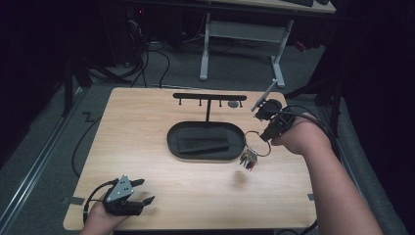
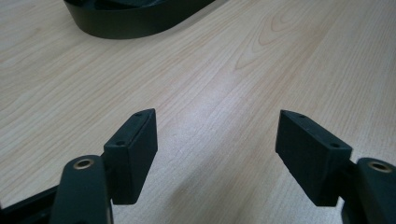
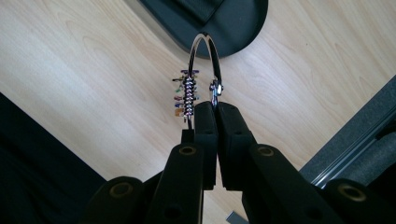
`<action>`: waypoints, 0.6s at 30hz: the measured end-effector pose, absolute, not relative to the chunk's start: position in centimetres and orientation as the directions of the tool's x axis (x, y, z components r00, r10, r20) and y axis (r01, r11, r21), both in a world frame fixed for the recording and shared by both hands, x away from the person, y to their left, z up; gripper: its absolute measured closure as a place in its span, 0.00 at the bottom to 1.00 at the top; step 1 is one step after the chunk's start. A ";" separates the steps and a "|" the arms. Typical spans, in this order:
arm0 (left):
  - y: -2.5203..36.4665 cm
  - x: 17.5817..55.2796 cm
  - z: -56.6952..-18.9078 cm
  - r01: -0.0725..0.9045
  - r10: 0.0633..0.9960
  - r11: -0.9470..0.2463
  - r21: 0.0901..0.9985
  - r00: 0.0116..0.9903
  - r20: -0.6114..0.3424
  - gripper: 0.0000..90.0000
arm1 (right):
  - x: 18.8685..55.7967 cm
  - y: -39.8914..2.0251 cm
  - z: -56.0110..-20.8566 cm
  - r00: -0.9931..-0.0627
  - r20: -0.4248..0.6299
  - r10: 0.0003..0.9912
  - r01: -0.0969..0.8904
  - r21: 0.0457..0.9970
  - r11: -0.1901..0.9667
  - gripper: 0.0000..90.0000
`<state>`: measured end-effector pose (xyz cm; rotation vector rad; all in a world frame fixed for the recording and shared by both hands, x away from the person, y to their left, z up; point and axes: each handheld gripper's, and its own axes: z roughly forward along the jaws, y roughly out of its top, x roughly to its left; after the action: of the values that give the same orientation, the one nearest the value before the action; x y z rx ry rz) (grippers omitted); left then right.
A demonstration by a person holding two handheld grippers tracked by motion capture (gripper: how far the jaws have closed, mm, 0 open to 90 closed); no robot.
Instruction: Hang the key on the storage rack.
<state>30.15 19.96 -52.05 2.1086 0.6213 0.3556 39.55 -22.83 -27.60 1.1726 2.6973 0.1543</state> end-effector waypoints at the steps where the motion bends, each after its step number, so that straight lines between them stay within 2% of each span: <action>1: 20.0 30.2 -52.0 0.301 0.553 -0.480 0.824 0.833 0.018 0.33 | 39.7 -22.8 -27.5 -0.666 -0.132 0.734 0.712 0.178 0.679 0.98; 7: 20.0 30.4 -52.2 0.314 0.562 -0.482 0.818 0.827 0.013 0.33 | 40.9 -22.4 -27.0 -0.675 -0.137 0.725 0.701 0.186 0.688 0.98; 18: 20.5 30.0 -52.1 0.316 0.571 -0.474 0.822 0.821 0.014 0.33 | 43.2 -21.6 -26.6 -0.633 -0.150 0.759 0.726 0.226 0.650 0.98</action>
<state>29.95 20.47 -52.08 2.1015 0.6508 0.3588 43.18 -21.62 -26.64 1.2070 2.6380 0.2109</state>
